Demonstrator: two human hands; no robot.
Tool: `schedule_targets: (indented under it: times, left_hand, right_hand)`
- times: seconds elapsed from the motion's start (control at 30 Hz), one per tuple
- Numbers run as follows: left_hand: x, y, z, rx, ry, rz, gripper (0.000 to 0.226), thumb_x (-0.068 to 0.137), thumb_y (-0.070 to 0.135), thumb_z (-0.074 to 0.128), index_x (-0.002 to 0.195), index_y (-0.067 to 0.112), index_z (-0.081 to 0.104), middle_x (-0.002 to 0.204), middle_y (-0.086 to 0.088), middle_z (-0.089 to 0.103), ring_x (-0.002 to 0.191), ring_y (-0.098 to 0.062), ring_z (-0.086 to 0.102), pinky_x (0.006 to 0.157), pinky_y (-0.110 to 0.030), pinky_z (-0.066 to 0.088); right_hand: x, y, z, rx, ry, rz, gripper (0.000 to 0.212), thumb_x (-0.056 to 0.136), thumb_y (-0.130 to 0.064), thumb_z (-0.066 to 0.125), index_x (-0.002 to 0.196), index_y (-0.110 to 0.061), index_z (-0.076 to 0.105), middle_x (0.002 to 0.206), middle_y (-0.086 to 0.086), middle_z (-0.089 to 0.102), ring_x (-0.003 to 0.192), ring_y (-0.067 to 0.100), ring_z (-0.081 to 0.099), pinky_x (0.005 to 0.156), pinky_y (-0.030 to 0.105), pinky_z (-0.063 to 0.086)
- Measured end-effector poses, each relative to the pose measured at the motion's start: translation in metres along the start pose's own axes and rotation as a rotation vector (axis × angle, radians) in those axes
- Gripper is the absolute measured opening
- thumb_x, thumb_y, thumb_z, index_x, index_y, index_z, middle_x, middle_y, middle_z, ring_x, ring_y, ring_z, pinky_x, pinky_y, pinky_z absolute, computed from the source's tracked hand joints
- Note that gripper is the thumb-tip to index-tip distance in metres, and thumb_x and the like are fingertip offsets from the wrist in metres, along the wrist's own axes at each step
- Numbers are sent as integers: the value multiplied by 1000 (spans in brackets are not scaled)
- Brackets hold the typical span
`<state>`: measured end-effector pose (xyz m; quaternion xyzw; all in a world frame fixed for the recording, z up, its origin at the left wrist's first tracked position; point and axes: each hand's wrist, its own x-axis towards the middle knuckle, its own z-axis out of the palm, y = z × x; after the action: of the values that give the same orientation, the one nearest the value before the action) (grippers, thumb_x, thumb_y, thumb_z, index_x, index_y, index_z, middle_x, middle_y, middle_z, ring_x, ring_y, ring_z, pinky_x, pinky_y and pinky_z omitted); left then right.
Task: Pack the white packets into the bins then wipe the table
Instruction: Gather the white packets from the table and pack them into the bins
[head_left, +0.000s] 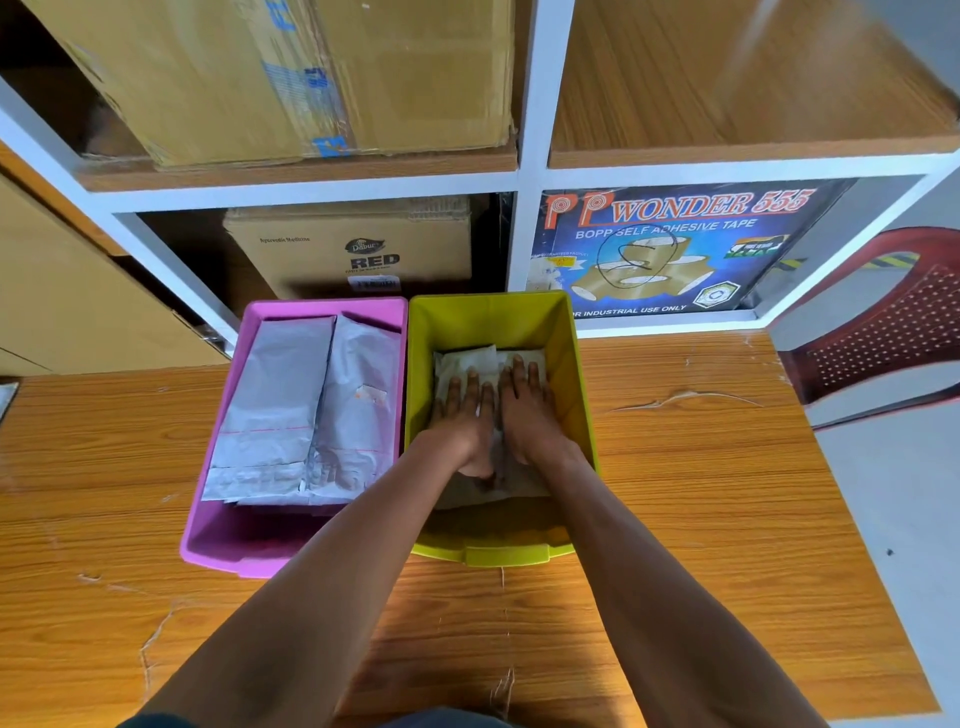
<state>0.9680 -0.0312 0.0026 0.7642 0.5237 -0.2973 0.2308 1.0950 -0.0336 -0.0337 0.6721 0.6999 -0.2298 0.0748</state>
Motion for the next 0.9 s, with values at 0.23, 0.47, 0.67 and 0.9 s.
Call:
schedule_targets:
  times: [0.23, 0.47, 0.67, 0.9]
  left_hand:
    - [3, -4, -5, -43, -13, 12, 141, 88, 42, 83, 156, 18, -38, 160, -8, -50, 153, -38, -35, 131, -56, 0]
    - [-37, -16, -44, -363, 428, 120, 86, 105, 21, 58, 169, 8, 1, 176, -16, 6, 162, -35, 14, 129, -47, 25]
    - [-83, -38, -53, -460, 770, 64, 57, 106, 30, 55, 159, 16, 39, 159, -9, 44, 143, -30, 44, 108, -53, 48]
    - [-135, -103, -17, -409, 967, -30, 40, 100, 24, 58, 139, 18, 56, 131, -8, 62, 121, -30, 56, 90, -46, 54]
  right_hand:
    - [3, -2, -4, 16, -29, 16, 88, 104, -8, 54, 165, -3, -11, 171, 18, -24, 159, 39, -18, 129, 54, 5]
    - [-19, -10, -34, 244, 299, -2, 65, 90, 6, 59, 152, -4, 41, 164, 24, 30, 143, 46, 43, 103, 52, 47]
    - [-46, -49, -64, 355, 556, 7, 40, 102, -11, 50, 142, -10, 55, 146, 14, 55, 117, 42, 61, 80, 51, 55]
    - [-72, -123, -71, 409, 756, -57, 31, 105, -27, 48, 128, -15, 65, 129, 10, 63, 109, 37, 62, 76, 47, 55]
